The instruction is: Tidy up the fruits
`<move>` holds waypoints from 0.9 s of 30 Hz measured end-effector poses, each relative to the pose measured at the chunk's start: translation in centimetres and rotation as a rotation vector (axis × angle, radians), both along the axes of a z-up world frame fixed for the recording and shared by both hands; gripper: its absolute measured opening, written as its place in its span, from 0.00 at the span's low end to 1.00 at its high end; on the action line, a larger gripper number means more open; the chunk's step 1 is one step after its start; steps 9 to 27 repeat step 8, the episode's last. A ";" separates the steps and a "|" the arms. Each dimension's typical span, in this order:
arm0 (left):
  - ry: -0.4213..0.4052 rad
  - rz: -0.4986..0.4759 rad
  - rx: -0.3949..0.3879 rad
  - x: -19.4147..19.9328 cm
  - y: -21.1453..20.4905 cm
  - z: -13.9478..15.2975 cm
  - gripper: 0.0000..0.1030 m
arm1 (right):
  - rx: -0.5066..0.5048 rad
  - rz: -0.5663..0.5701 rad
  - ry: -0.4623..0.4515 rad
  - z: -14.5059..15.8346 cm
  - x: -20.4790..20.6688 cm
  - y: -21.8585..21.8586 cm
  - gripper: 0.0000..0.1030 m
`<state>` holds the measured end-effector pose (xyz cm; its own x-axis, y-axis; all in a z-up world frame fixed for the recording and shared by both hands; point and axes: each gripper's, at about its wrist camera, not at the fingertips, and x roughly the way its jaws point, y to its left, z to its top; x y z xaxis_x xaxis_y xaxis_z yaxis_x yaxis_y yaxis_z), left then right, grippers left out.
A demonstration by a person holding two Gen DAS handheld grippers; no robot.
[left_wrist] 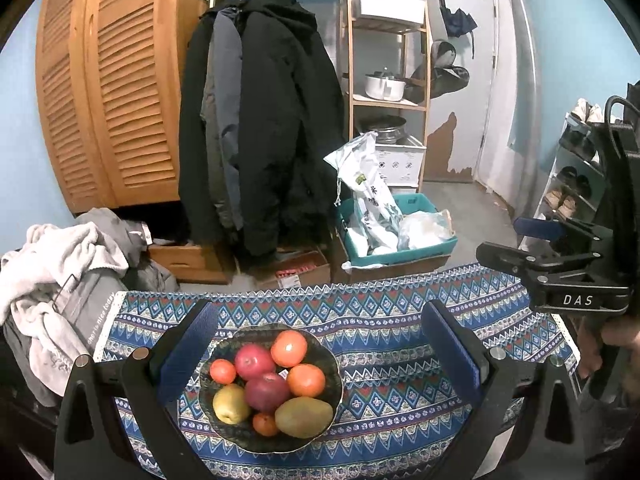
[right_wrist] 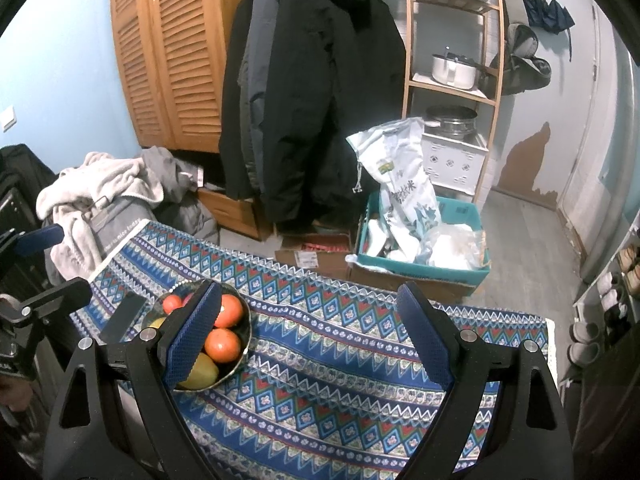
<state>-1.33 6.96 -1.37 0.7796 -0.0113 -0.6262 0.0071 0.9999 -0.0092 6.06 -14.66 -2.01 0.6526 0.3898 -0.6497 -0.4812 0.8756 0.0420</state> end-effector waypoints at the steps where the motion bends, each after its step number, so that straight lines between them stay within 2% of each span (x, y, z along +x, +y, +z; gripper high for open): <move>1: 0.000 0.000 0.000 0.0 0.0 0.0 0.99 | 0.000 -0.001 0.001 0.0 0.0 0.0 0.86; 27: -0.006 -0.007 -0.003 0.0 0.1 0.0 0.99 | 0.000 -0.003 0.003 -0.1 0.1 0.1 0.86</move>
